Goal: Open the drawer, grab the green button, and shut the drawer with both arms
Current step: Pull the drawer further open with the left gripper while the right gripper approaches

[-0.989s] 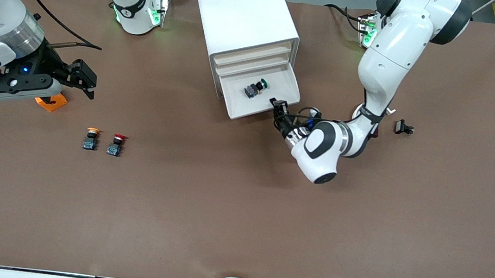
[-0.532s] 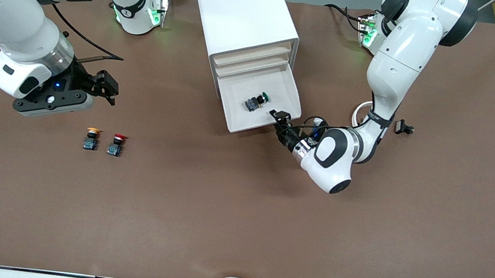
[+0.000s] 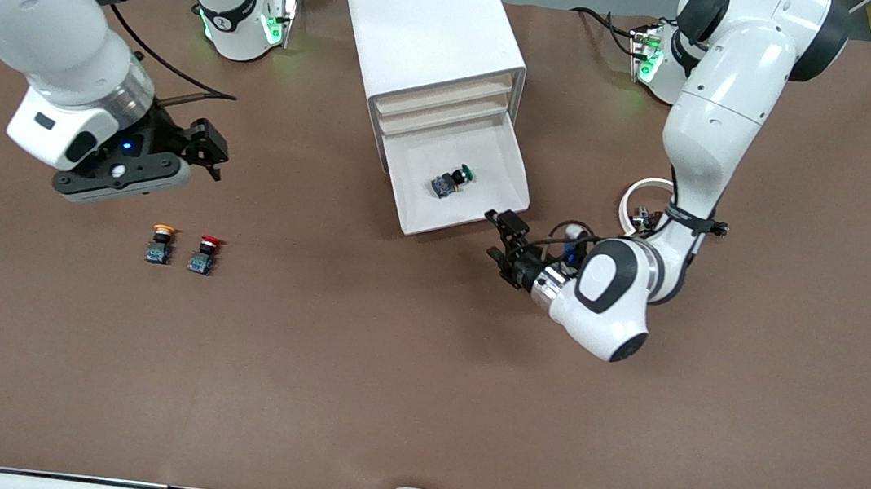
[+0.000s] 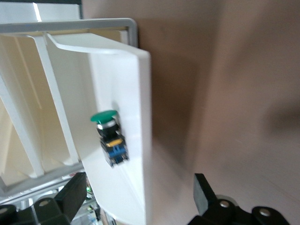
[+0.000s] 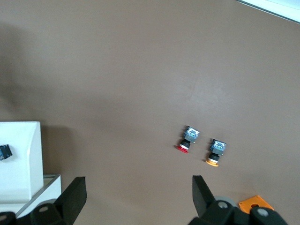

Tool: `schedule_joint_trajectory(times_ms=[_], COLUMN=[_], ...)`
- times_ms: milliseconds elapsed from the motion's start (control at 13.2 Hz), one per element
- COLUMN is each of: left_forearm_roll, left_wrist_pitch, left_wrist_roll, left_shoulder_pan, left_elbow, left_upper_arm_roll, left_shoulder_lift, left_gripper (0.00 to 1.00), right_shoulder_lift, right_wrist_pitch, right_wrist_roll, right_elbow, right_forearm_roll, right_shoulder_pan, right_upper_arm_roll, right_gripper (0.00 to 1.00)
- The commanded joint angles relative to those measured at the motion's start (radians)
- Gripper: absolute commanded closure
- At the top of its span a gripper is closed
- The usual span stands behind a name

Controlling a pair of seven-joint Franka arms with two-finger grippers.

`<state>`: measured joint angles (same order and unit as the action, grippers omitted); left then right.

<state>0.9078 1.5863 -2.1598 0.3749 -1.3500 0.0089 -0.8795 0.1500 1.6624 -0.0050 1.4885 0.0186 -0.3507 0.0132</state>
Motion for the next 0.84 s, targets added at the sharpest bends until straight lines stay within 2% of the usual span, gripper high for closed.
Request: schedule_joint_trajectory(times_ms=[0, 152, 228, 532, 760], left_forearm_roll=[-0.074, -0.159, -0.171, -0.247, -0.332], left_wrist_pitch=[-0.029, -0.046, -0.049, -0.051, -0.049], left_wrist_roll=[0.003, 0.021, 0.046, 0.185, 0.268], left_shoulder_pan=[-0.002, -0.019, -0.043, -0.123, -0.142], left_elbow=[0.072, 0.084, 0.092, 0.107, 0.126], left_upper_arm_roll=[0.063, 0.095, 0.108, 0.111, 0.117], left_shoulder_lift=[0.016, 0.03, 0.046, 0.1, 0.135], left_gripper=[0.0, 0.0, 0.0, 0.0, 0.0], right_shoulder_lift=[0.008, 0.016, 0.023, 0.068, 0.123], right_wrist_pitch=[-0.016, -0.016, -0.016, -0.015, 0.005], right_wrist_roll=[0.003, 0.049, 0.141, 0.617, 0.946], right_elbow=[-0.017, -0.014, -0.014, -0.014, -0.016], right_forearm_roll=[-0.011, -0.009, -0.012, -0.012, -0.014], right_shoulder_pan=[-0.054, -0.117, -0.126, -0.263, -0.364], right_upper_arm_roll=[0.004, 0.005, 0.004, 0.004, 0.004], right_gripper=[0.0, 0.0, 0.0, 0.0, 0.0])
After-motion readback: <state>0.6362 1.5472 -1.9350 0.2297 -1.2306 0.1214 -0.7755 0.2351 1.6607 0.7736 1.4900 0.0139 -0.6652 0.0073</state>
